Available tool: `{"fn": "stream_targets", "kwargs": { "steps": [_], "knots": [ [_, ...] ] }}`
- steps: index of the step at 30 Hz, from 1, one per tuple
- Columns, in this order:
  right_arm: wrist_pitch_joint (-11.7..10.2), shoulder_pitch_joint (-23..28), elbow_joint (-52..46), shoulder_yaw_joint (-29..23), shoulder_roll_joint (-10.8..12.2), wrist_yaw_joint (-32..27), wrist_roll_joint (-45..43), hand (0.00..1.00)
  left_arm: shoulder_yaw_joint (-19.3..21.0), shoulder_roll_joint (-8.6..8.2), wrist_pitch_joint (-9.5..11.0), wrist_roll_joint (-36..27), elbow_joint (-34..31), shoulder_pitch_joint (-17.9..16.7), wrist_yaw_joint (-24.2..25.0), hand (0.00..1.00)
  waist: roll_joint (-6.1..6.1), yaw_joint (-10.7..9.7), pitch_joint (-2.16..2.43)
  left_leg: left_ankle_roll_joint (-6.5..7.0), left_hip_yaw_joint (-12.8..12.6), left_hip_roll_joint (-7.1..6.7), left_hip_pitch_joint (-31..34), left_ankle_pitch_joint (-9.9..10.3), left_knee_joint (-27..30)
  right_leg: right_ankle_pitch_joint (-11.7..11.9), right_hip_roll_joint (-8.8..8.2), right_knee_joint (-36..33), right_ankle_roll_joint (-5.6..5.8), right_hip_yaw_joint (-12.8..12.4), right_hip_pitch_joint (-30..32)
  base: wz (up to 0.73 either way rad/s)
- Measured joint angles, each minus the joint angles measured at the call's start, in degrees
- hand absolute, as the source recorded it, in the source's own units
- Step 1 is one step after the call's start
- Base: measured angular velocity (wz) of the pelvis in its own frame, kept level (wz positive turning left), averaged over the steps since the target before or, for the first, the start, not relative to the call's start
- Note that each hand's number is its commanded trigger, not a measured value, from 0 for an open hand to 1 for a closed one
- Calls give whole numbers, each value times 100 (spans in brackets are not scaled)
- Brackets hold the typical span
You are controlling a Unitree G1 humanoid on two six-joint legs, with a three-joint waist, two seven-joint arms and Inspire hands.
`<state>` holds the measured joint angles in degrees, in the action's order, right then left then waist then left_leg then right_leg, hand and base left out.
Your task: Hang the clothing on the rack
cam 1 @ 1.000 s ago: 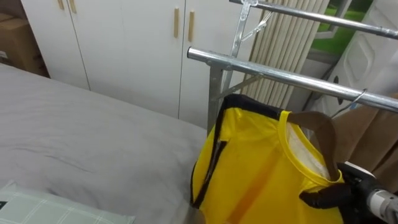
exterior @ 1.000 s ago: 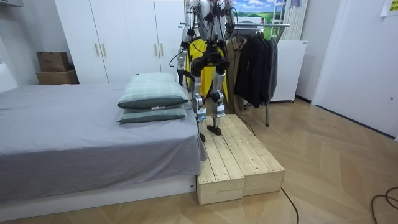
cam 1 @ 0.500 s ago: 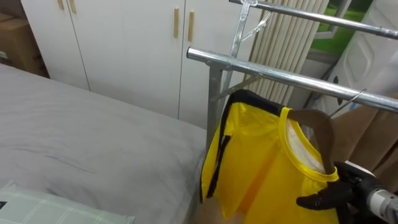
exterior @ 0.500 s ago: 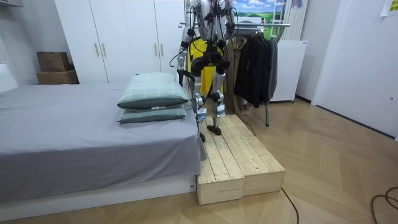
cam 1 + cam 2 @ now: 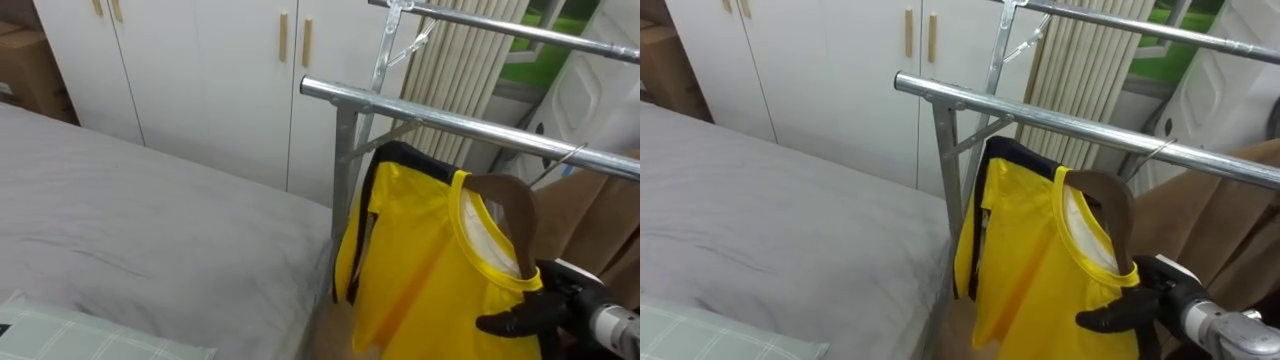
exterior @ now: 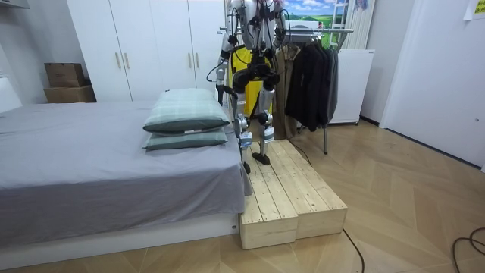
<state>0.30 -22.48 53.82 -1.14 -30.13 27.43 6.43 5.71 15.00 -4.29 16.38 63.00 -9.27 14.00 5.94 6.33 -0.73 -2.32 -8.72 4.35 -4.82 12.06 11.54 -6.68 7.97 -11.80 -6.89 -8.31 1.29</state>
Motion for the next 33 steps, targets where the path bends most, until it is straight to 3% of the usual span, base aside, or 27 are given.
{"fn": "stream_targets", "kwargs": {
  "steps": [19, 28, 33],
  "knots": [
    [-4, -3, -57, -33, -11, -181, -25, 0, 7, 3, -29, 9, 61, -2, 3, 0, 10, -180, 1, -2, -19, -5, 12, -1, -15, -2, 21, -17, 4, -97, 37, -2],
    [-24, -322, -127, -699, -58, -774, 44, 0, 29, 0, -60, 18, 61, -5, 15, 0, 10, -306, 5, -1, -42, -8, 28, -1, 11, -4, 33, -93, 7, -158, 98, -4],
    [-26, -323, -357, -772, -124, -1080, 31, 0, 112, -6, -58, 188, 50, -5, -4, 0, 32, -356, 19, -1, -48, -8, 37, -1, 20, -5, 53, -125, 8, -215, 122, -3]
  ]
}}
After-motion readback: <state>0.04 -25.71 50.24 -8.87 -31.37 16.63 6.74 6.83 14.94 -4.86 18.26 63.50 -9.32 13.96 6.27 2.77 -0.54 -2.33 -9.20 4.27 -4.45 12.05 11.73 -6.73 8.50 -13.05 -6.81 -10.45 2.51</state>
